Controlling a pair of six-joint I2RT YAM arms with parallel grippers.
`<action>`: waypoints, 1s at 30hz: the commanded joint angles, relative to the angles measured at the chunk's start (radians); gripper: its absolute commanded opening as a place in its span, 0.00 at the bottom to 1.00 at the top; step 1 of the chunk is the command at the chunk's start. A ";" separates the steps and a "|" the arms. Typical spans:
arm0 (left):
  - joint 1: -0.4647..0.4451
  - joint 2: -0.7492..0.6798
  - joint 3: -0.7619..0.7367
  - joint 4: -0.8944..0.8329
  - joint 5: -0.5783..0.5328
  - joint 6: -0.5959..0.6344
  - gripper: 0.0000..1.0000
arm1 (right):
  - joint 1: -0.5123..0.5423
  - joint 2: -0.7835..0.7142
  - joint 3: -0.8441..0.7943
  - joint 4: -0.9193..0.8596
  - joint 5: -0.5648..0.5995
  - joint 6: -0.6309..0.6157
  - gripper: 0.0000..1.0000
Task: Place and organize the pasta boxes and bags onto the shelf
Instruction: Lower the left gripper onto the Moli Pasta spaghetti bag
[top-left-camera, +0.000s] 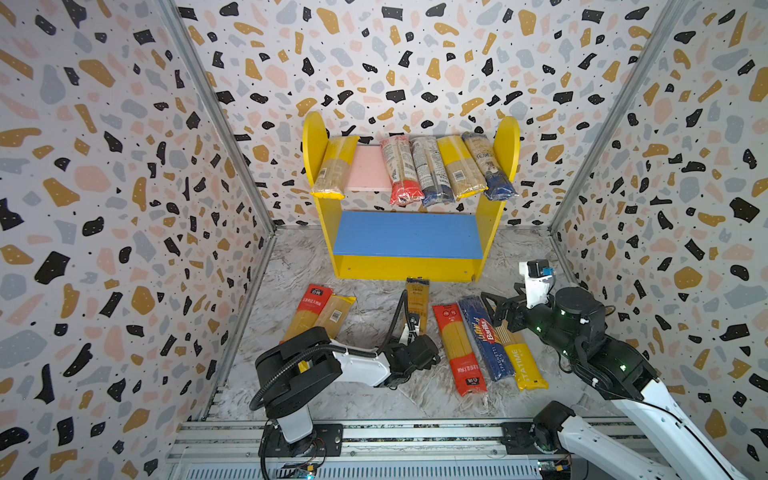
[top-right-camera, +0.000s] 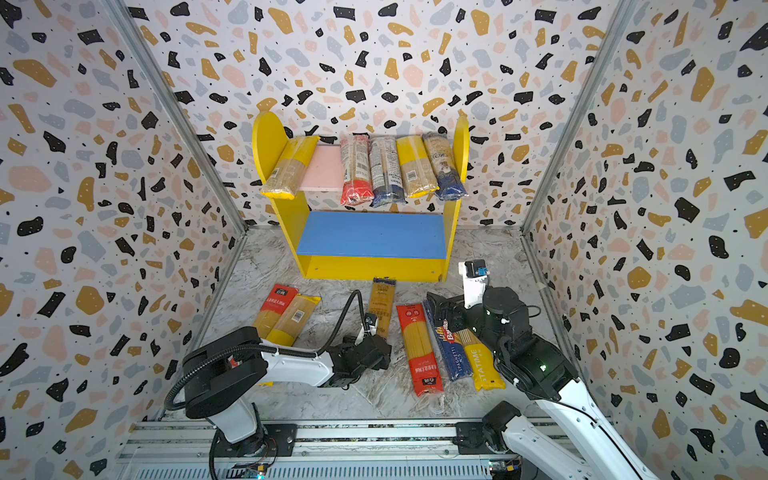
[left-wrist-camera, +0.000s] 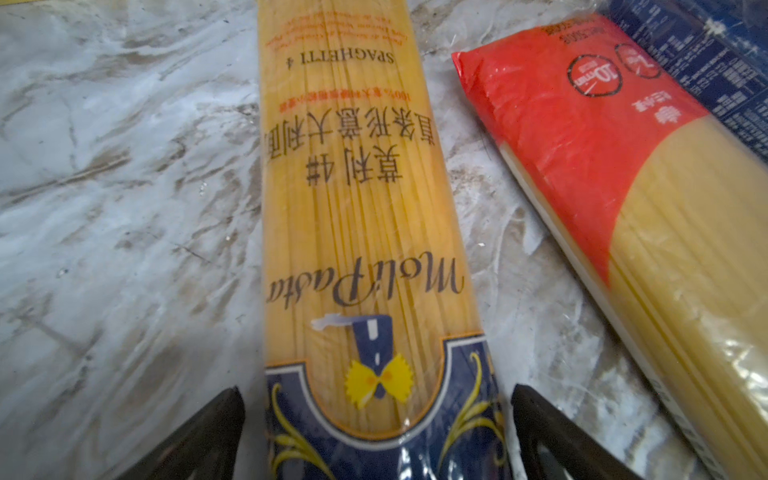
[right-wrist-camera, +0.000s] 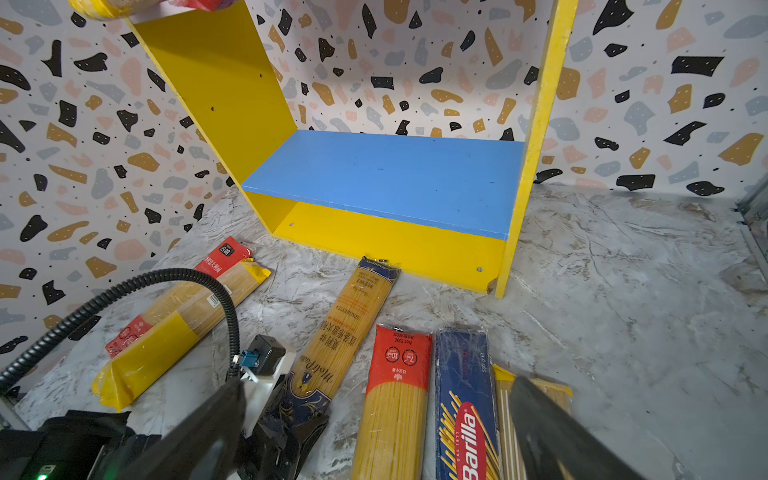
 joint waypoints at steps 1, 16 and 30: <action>0.000 0.034 0.044 0.037 0.009 0.023 0.99 | 0.003 -0.008 0.011 0.018 0.009 0.004 0.99; 0.052 0.144 0.021 0.010 0.085 -0.050 0.58 | 0.003 0.002 0.026 0.017 0.023 -0.012 0.99; 0.078 0.003 -0.087 0.010 0.090 0.042 0.00 | 0.002 0.032 0.044 0.037 0.002 -0.015 0.99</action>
